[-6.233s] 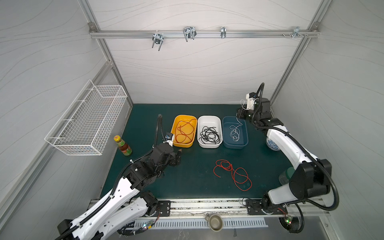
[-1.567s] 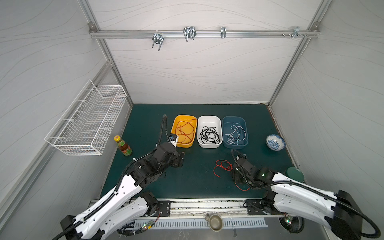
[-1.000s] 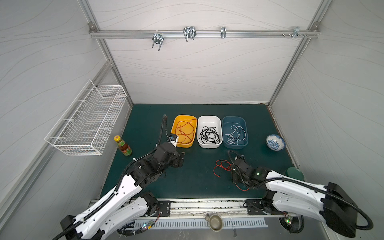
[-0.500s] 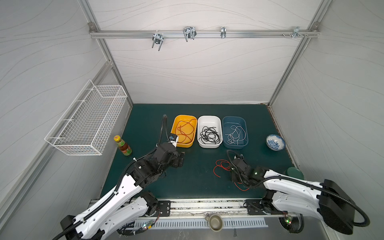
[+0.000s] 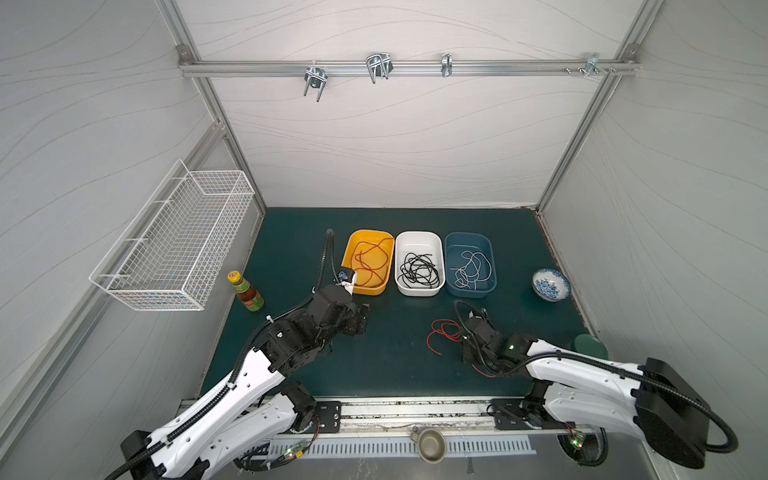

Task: Untangle the cables
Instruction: 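Grasp a red wire strand with the right gripper and lift it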

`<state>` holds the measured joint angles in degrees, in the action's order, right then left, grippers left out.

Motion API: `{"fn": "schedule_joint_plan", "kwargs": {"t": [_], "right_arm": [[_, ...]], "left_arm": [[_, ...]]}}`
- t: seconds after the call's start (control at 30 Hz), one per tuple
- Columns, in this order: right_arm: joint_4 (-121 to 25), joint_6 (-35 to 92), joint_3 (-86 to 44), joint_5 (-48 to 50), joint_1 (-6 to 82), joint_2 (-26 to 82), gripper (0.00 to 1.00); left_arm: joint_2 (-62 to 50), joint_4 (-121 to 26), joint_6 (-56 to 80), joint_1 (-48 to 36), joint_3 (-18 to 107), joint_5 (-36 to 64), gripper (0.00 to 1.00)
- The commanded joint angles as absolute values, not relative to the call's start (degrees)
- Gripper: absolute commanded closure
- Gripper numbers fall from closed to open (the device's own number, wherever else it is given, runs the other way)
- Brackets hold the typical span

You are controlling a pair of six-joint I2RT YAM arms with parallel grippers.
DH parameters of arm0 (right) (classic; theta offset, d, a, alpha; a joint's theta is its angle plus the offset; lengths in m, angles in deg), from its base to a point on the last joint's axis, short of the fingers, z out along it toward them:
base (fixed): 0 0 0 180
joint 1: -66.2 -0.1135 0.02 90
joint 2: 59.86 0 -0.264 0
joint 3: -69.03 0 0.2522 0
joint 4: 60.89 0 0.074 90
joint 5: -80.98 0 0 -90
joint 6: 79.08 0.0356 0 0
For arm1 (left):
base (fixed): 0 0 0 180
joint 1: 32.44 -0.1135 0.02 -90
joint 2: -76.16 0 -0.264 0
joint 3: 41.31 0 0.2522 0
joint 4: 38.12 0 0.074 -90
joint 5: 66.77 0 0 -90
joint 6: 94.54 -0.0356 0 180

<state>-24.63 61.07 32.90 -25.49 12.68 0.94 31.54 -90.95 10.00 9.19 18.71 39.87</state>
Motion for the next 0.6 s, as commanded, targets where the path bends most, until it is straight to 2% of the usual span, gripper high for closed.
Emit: {"fn": "schedule_joint_plan", "kwargs": {"t": [0.0, 0.37, 0.57], "right_arm": [[-23.3, 62.1, 34.2, -25.8, 13.2, -0.5, 1.00], [-8.5, 61.0, 29.3, -31.5, 13.5, -20.3, 1.00], [-0.8, 57.3, 21.1, -33.5, 13.6, -25.6, 1.00]], "left_arm": [[32.0, -89.3, 9.7, 9.1, 19.0, 39.7, 0.14], [32.5, -89.5, 9.8, 9.1, 19.2, 40.4, 0.14], [33.1, -91.5, 10.5, 9.1, 20.9, 40.7, 0.13]]}}
